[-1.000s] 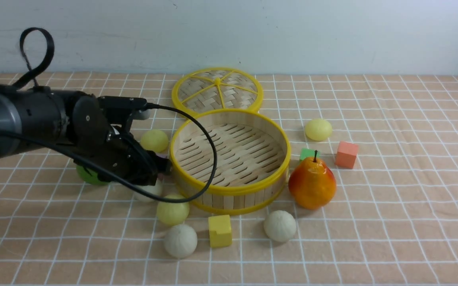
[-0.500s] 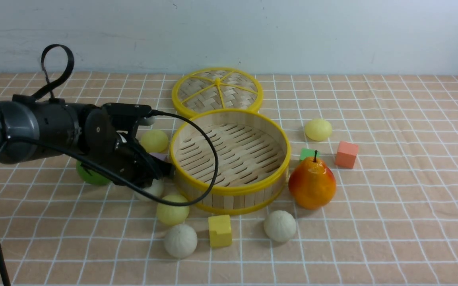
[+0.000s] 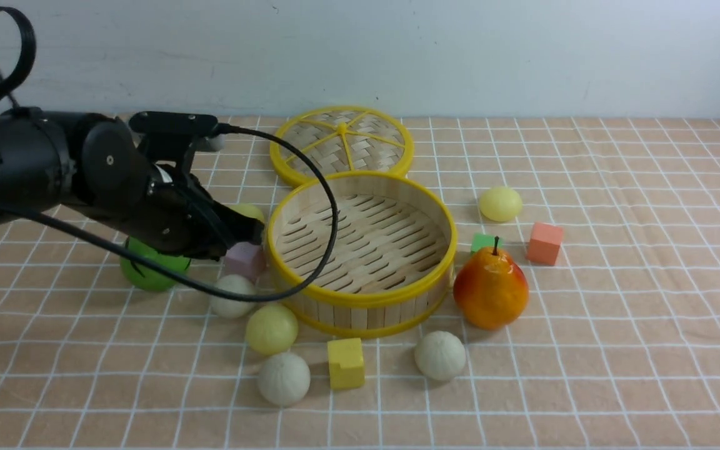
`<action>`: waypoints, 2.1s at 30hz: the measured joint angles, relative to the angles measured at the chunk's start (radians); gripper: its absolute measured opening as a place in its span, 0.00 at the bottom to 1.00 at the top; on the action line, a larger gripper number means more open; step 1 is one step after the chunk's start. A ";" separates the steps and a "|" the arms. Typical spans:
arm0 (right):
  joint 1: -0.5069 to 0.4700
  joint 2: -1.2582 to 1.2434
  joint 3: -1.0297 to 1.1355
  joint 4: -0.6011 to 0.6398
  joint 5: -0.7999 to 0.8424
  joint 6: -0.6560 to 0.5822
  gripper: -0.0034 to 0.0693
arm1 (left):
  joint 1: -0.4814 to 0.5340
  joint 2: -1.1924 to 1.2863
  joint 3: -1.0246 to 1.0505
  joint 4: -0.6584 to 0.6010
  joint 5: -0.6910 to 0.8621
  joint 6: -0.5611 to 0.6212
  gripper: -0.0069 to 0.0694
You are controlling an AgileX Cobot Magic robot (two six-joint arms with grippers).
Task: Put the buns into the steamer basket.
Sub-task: Use the left arm to grab a steamed stuffed bun, then use the left arm to put the steamed stuffed bun into the steamer
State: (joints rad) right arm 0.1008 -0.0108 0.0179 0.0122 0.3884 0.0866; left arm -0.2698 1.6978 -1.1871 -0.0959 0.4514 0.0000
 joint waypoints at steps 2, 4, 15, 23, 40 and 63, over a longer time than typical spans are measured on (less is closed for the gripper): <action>0.000 0.000 0.000 0.000 0.000 0.000 0.38 | 0.000 0.005 0.000 0.000 0.012 0.000 0.07; 0.000 0.000 0.000 0.000 0.000 0.000 0.38 | 0.000 0.018 0.000 0.000 0.013 0.000 0.07; 0.000 0.000 0.000 0.000 0.000 0.000 0.38 | 0.000 0.146 0.000 0.008 -0.103 0.000 0.43; 0.000 0.000 0.000 0.000 0.000 0.000 0.38 | 0.000 0.183 0.000 0.052 -0.154 0.000 0.47; 0.000 0.000 0.000 0.000 0.000 0.000 0.38 | -0.001 0.156 -0.003 0.056 -0.066 0.000 0.08; 0.000 0.000 0.000 0.000 0.000 0.000 0.38 | -0.160 0.372 -0.411 0.060 0.100 0.032 0.21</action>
State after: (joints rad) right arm 0.1008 -0.0108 0.0179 0.0122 0.3884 0.0866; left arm -0.4300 2.0698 -1.5985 -0.0363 0.5509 0.0323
